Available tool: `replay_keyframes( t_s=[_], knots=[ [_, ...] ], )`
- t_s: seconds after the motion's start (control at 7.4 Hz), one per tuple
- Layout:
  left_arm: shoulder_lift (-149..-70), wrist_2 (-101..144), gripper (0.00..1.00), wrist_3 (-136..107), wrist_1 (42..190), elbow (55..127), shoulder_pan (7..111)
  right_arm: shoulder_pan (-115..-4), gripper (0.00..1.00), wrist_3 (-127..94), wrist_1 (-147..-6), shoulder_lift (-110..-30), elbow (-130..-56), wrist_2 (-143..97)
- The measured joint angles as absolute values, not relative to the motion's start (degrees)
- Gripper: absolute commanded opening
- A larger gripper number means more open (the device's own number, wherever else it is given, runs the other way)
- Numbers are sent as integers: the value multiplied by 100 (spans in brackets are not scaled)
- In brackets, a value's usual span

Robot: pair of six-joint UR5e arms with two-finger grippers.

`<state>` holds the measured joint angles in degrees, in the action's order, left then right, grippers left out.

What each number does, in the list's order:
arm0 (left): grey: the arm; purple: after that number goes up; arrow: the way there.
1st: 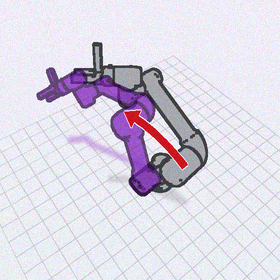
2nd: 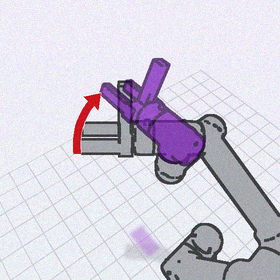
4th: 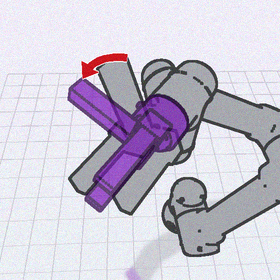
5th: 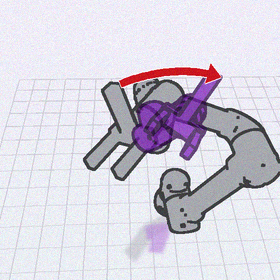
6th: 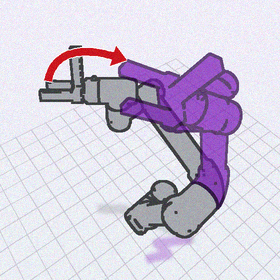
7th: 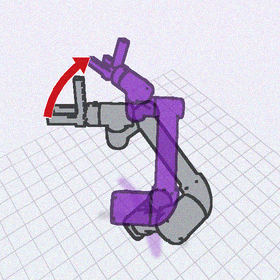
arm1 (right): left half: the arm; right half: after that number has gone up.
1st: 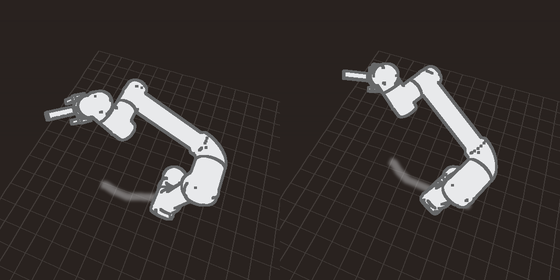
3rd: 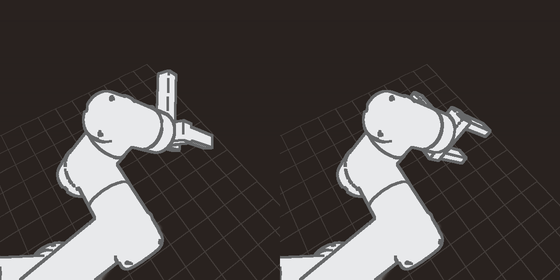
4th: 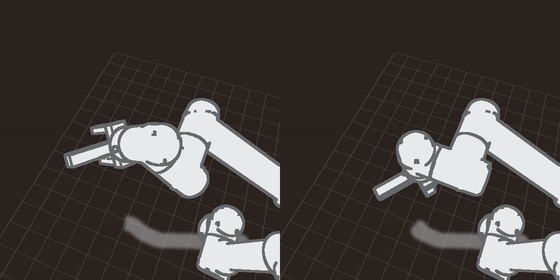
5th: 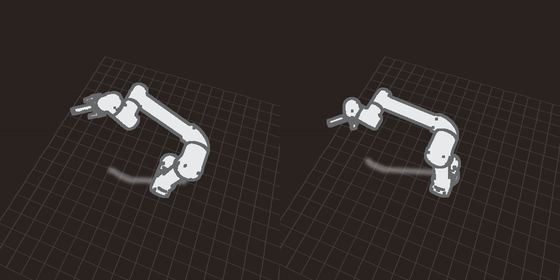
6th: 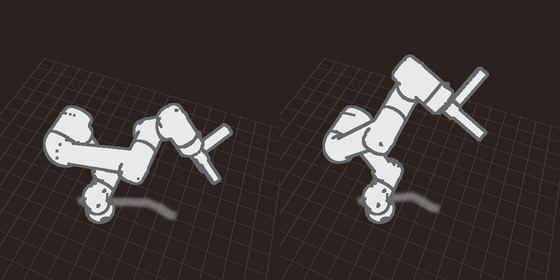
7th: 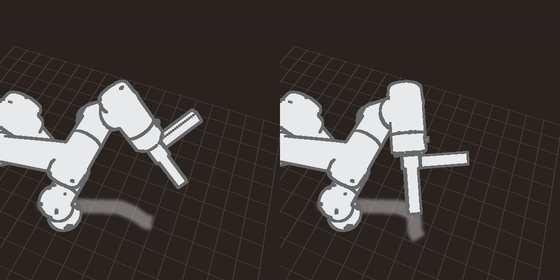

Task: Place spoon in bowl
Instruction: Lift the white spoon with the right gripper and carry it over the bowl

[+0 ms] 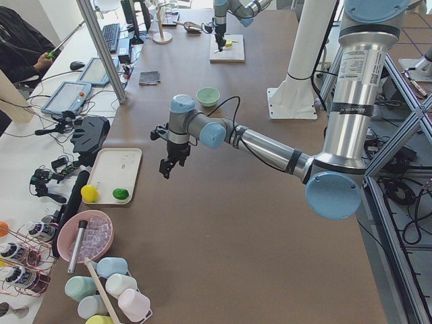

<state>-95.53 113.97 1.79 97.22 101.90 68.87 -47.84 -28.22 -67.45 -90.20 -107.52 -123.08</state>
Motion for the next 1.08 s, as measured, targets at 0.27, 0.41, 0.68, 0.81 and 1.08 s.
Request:
replay_keyframes(
  t_s=[0.27,0.41,0.68,0.81,1.08],
  knots=[
    [-9213,11397,98,1181,9783,9941,7529,-4873,0,-3374,-6742,-8470,-10924,-12181],
    [-9062,11404,98,1605,9869,9852,7822,-4862,0,-3915,-6739,-8023,-10939,-11963],
    [-8907,11448,98,1915,9970,9749,8174,-4562,0,-5189,-6752,-7111,-10879,-11287],
    [-8887,11483,98,1756,9980,9744,8223,-4223,0,-5741,-6759,-6709,-10800,-10716],
    [-8876,12185,98,680,9978,9762,8258,-3589,0,-6475,-6842,-6084,-10608,-9779]
  ],
)
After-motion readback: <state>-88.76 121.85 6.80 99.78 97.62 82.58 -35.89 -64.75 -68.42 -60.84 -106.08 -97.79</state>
